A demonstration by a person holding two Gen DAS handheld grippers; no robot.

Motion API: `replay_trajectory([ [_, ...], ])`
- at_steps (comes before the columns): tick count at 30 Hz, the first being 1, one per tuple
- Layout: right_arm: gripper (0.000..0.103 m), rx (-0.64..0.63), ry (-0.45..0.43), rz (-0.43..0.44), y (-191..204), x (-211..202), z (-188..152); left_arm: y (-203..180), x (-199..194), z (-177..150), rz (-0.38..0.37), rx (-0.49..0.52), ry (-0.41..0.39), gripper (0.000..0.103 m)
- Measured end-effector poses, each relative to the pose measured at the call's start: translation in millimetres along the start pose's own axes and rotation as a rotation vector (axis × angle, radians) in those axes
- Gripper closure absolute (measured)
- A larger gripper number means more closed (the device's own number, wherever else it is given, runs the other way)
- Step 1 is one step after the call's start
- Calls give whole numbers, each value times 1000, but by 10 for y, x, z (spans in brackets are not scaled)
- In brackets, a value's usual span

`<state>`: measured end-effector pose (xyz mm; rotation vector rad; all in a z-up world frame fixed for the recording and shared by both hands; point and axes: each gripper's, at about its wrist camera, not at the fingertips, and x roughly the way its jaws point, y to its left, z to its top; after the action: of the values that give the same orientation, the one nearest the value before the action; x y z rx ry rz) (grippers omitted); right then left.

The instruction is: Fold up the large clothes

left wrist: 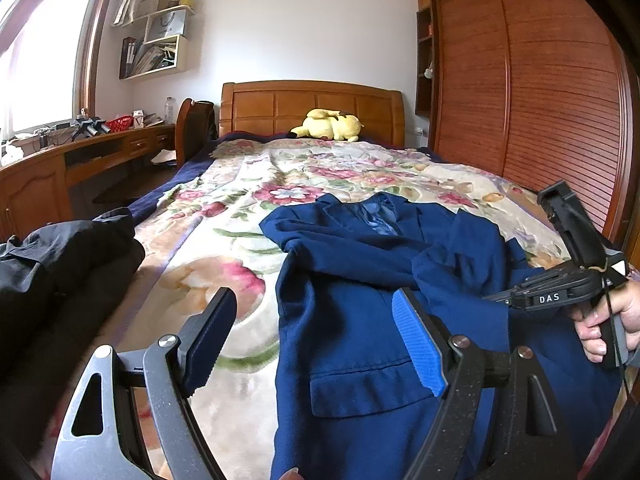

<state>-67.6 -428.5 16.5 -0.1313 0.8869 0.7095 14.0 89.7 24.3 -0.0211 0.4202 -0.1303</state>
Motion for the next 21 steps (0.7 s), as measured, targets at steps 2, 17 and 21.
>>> replay_trajectory([
  [2,103,-38,-21,18,141,-41,77,31,-20,4,8,-2,-6,22],
  [17,65,-120,-74,-191,438,160,285,239,-55,-6,34,-44,-10,22],
  [21,46,-56,-21,-212,152,332,192,243,-67,-9,31,-41,-12,22],
])
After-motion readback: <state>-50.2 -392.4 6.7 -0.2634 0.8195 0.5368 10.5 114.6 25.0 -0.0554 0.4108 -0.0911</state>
